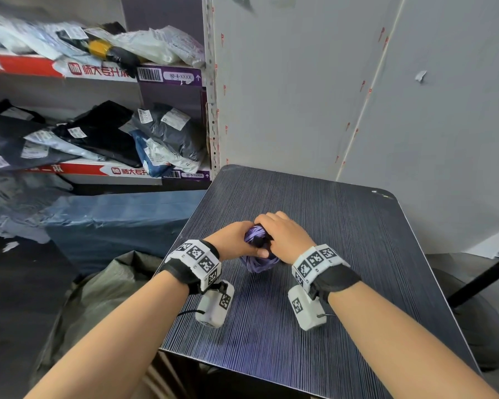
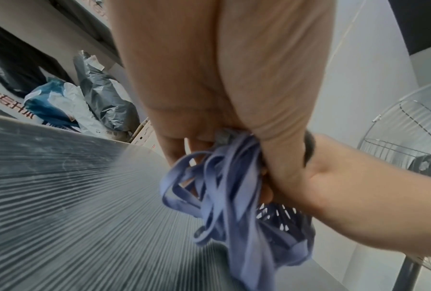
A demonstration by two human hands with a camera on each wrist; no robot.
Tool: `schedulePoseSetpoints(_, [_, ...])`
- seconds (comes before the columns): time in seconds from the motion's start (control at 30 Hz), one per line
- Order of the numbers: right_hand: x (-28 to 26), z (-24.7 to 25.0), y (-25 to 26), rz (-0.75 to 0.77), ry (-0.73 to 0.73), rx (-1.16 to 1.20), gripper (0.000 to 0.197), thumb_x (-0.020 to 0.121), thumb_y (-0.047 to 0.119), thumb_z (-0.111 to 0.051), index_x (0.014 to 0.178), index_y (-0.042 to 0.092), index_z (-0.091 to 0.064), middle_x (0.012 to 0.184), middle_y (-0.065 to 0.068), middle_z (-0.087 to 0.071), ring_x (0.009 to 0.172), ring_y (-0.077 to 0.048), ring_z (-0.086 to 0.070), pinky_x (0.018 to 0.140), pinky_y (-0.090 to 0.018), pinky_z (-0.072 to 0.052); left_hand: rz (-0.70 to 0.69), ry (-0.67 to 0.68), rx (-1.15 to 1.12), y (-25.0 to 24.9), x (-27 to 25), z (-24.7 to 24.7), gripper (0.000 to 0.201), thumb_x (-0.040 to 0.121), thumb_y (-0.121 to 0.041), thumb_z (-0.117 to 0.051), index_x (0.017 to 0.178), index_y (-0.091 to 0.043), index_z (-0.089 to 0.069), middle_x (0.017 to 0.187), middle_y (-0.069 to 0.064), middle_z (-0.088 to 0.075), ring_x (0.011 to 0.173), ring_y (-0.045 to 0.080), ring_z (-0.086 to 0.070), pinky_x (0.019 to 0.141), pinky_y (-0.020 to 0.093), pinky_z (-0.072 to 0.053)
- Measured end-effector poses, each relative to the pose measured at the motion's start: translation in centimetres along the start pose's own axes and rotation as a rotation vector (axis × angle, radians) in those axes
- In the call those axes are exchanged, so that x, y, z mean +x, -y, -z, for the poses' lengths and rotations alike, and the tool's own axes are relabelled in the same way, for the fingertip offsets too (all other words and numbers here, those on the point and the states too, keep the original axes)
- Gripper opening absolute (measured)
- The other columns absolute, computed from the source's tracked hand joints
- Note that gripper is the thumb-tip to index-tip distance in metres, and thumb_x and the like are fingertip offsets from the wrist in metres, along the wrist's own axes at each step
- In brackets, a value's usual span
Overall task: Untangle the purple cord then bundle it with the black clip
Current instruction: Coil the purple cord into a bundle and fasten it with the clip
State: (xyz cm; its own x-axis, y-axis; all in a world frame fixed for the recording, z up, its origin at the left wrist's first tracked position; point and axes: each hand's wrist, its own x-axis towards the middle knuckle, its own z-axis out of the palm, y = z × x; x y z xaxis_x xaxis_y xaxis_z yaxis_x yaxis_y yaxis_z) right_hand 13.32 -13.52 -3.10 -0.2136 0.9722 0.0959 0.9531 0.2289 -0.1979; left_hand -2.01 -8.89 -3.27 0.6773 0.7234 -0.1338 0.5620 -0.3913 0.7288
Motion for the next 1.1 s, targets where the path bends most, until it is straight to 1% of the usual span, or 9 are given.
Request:
schedulePoseSetpoints(0.13, [0.0,-0.2,-0.4,-0.028,0.012,0.057,0.035,0.085,0.009,-0.054,0.119,0.017,-0.048,0.117,0.0,-0.055,0.108,-0.02,-0.043,0.088,-0.033,-0.039,-0.019,-0.024,0.038,-0.1,-0.1,-0.1,0.037,0.081,-0.04,-0.07,0.104,-0.016,-0.056,0.099,0.003,-0.065,0.088,0.016,-0.063,0.076,0.028,-0.051])
schedulePoseSetpoints(0.2, [-0.1,-0.2,-0.4,-0.043,0.004,0.095,0.034,0.086,0.01,-0.054,0.119,0.016,-0.049,0.116,-0.001,-0.056,0.107,-0.02,-0.044,0.087,-0.034,-0.04,-0.049,-0.076,0.115,-0.2,-0.1,-0.1,0.028,0.084,-0.042,-0.065,0.097,-0.02,-0.054,0.091,-0.001,-0.061,0.079,0.011,-0.059,0.063,0.019,-0.045])
schedulePoseSetpoints(0.27, [-0.1,-0.2,-0.3,-0.059,0.008,0.126,0.034,0.086,0.007,-0.052,0.118,0.015,-0.049,0.115,-0.003,-0.057,0.107,-0.021,-0.044,0.087,-0.035,-0.04,-0.069,-0.12,0.183,-0.3,-0.1,-0.2,0.026,0.087,-0.041,-0.061,0.094,-0.018,-0.053,0.087,-0.001,-0.059,0.076,0.013,-0.057,0.06,0.02,-0.04])
schedulePoseSetpoints(0.43, [0.1,0.2,0.0,-0.104,0.016,0.202,0.037,0.082,-0.002,-0.046,0.116,0.013,-0.05,0.108,-0.007,-0.057,0.107,-0.023,-0.044,0.086,-0.039,-0.042,-0.054,-0.14,0.198,-0.2,0.2,-0.8,0.033,0.094,-0.043,-0.048,0.101,-0.011,-0.051,0.087,0.002,-0.056,0.078,0.019,-0.054,0.066,0.032,-0.038])
schedulePoseSetpoints(0.57, [-0.1,0.2,0.0,-0.102,-0.004,0.225,0.03,0.085,0.001,-0.047,0.113,0.011,-0.052,0.109,-0.007,-0.057,0.107,-0.023,-0.046,0.087,-0.039,-0.042,-0.049,-0.132,0.15,-0.2,0.3,-1.1,0.028,0.097,-0.041,-0.041,0.091,-0.013,-0.045,0.077,-0.002,-0.051,0.071,0.016,-0.05,0.059,0.029,-0.035])
schedulePoseSetpoints(0.67, [0.0,-0.1,-0.2,-0.09,-0.037,0.268,0.024,0.086,0.006,-0.049,0.109,0.01,-0.054,0.108,-0.007,-0.057,0.105,-0.025,-0.049,0.086,-0.039,-0.043,-0.045,-0.14,0.077,-0.1,0.3,-1.1,0.033,0.099,-0.04,-0.037,0.093,-0.01,-0.048,0.072,-0.005,-0.047,0.068,0.016,-0.047,0.058,0.028,-0.032])
schedulePoseSetpoints(0.83, [-0.1,-0.4,-0.3,-0.123,-0.206,0.346,0.034,0.08,0.006,-0.059,0.112,0.011,-0.048,0.114,-0.006,-0.049,0.103,-0.024,-0.05,0.085,-0.038,-0.044,0.021,-0.224,-0.044,-0.3,0.4,-1.1,0.035,0.1,-0.04,-0.034,0.089,-0.01,-0.048,0.069,-0.005,-0.048,0.061,0.009,-0.045,0.057,0.026,-0.033])
schedulePoseSetpoints(0.97, [-0.2,-0.6,-0.2,-0.087,-0.394,0.117,0.032,0.075,0.015,-0.067,0.105,0.012,-0.055,0.107,-0.004,-0.051,0.099,-0.023,-0.044,0.087,-0.031,-0.039,0.066,-0.262,-0.095,-0.4,0.4,-0.9,0.038,0.099,-0.042,-0.033,0.091,-0.01,-0.051,0.072,-0.005,-0.051,0.068,0.014,-0.048,0.065,0.029,-0.034])
schedulePoseSetpoints(1.1, [-0.3,-0.5,-0.3,-0.09,-0.413,0.184,0.032,0.075,0.014,-0.067,0.106,0.012,-0.06,0.106,-0.003,-0.055,0.102,-0.022,-0.045,0.09,-0.026,-0.036,0.089,-0.285,-0.108,-0.5,0.4,-0.9,0.04,0.1,-0.043,-0.032,0.096,-0.009,-0.053,0.084,0.001,-0.054,0.077,0.018,-0.049,0.07,0.028,-0.034])
